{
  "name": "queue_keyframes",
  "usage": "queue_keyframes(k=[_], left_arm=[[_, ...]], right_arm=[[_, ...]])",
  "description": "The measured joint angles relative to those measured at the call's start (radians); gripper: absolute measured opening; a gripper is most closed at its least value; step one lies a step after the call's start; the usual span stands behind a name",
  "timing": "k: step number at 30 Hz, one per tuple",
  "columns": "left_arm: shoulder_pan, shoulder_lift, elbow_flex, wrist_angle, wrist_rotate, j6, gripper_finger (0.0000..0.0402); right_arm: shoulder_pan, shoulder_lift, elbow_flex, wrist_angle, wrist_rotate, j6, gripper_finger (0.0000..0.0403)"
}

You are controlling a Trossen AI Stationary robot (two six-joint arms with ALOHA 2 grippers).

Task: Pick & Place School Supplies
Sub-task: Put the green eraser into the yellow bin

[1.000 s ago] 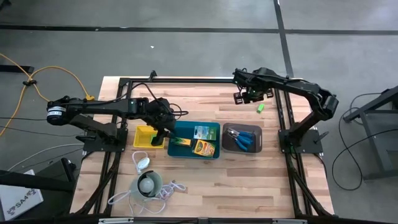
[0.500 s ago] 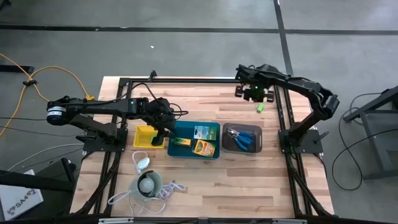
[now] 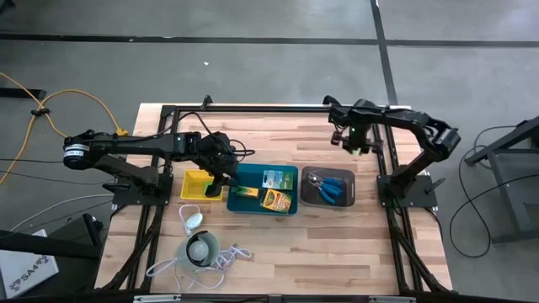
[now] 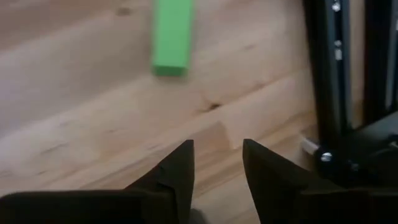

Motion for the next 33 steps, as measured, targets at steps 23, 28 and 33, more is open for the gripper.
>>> queue_keyframes(k=[23,28,33], left_arm=[[0.0,0.0,0.0,-0.034,0.0,0.012,0.0108],[0.0,0.0,0.0,-0.034,0.0,0.012,0.0108],[0.0,0.0,0.0,-0.034,0.0,0.012,0.0108]], right_arm=[[-0.075,0.0,-0.074,0.33,0.005,-0.032,0.026],[-0.092,0.0,-0.074,0.321,0.01,-0.03,0.026],[-0.104,0.0,-0.074,0.294,0.021,-0.023,0.026]])
